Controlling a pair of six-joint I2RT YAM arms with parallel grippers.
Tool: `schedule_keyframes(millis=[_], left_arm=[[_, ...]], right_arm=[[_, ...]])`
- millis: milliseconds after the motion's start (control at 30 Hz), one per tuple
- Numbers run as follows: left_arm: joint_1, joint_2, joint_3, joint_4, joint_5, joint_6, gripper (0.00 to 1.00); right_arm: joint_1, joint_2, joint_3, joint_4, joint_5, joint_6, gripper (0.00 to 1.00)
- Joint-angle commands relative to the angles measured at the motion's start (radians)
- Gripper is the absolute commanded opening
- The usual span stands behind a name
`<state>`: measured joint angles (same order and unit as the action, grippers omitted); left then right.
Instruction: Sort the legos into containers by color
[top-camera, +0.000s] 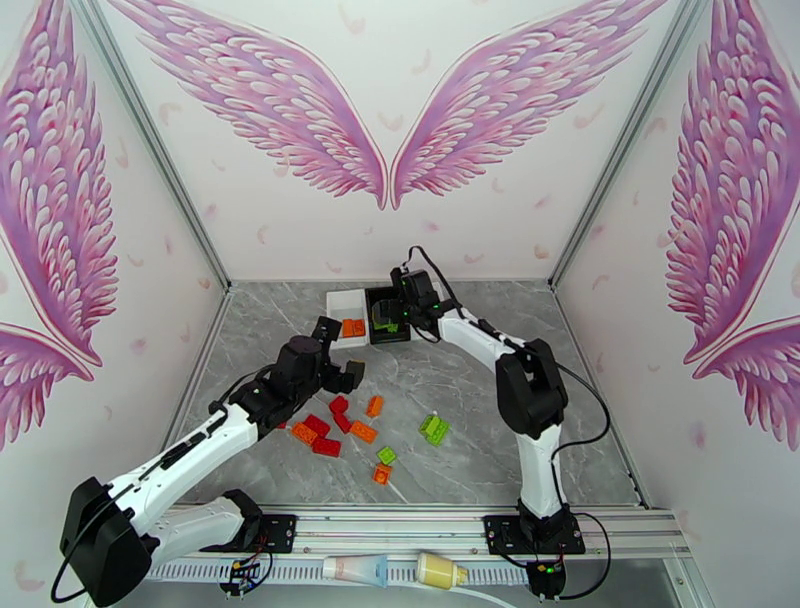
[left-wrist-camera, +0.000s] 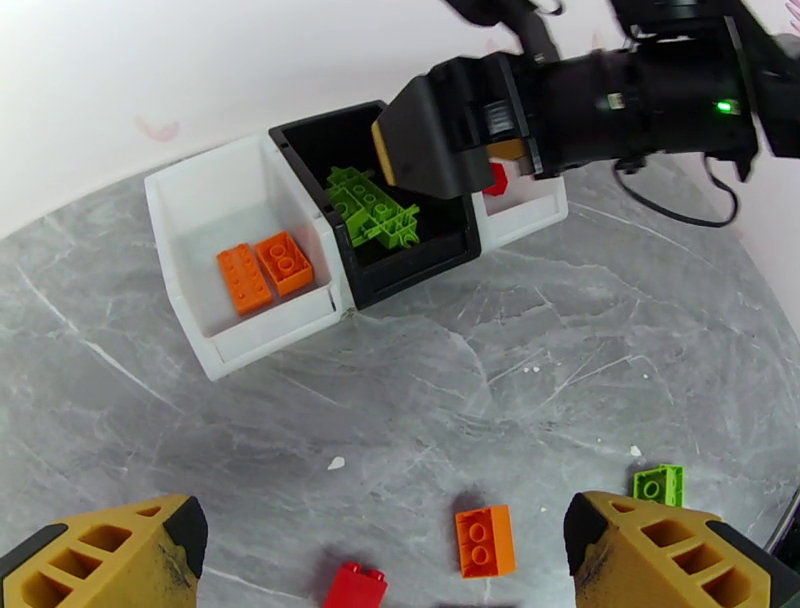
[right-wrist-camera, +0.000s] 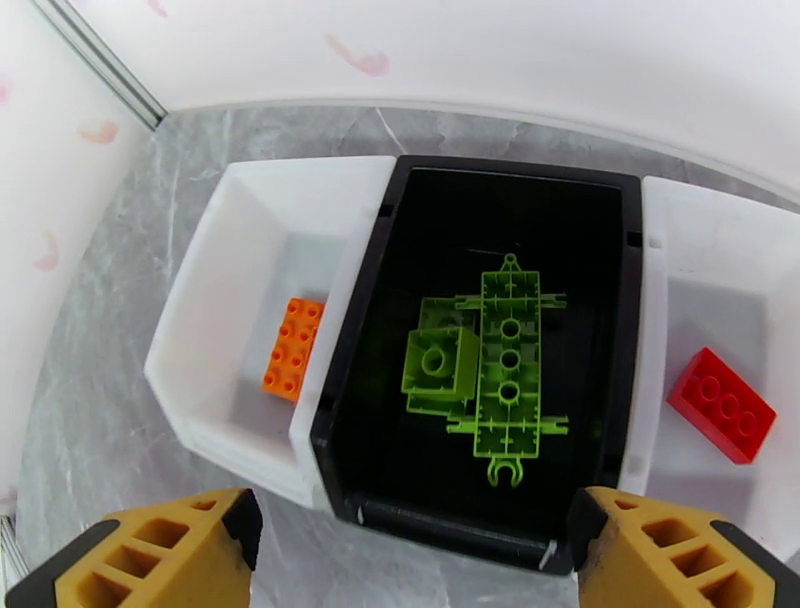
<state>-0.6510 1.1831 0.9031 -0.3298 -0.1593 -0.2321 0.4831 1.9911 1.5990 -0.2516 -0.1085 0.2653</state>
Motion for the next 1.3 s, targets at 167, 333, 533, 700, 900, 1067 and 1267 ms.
schedule_keyframes(millis=[167, 333, 533, 700, 900, 1067, 1267], left_arm=[[-0.090, 0.168, 0.175, -0.277, -0.103, -0.136, 0.99], [-0.111, 0.297, 0.249, -0.367, -0.093, -0.205, 0.99], [-0.154, 0.455, 0.346, -0.452, -0.058, -0.224, 0.99], [-0.178, 0.576, 0.378, -0.486, -0.017, -0.228, 0.97], [-0.185, 0.662, 0.428, -0.464, 0.050, -0.251, 0.87], [-0.187, 0.707, 0.436, -0.443, 0.085, -0.252, 0.78], [-0.167, 0.740, 0.440, -0.449, 0.070, -0.262, 0.66]], right_arm=[[-0.049, -0.250, -0.305, 0.213, 0.002, -0.004, 0.94], [-0.119, -0.314, -0.416, 0.273, -0.079, 0.046, 0.95], [-0.129, -0.324, -0.442, 0.265, -0.056, 0.035, 0.96], [-0.131, -0.313, -0.441, 0.262, -0.059, 0.035, 0.96], [-0.135, -0.296, -0.438, 0.262, -0.068, 0.048, 0.96], [-0.140, -0.284, -0.442, 0.266, -0.071, 0.067, 0.96], [-0.143, -0.275, -0.442, 0.266, -0.079, 0.071, 0.96]])
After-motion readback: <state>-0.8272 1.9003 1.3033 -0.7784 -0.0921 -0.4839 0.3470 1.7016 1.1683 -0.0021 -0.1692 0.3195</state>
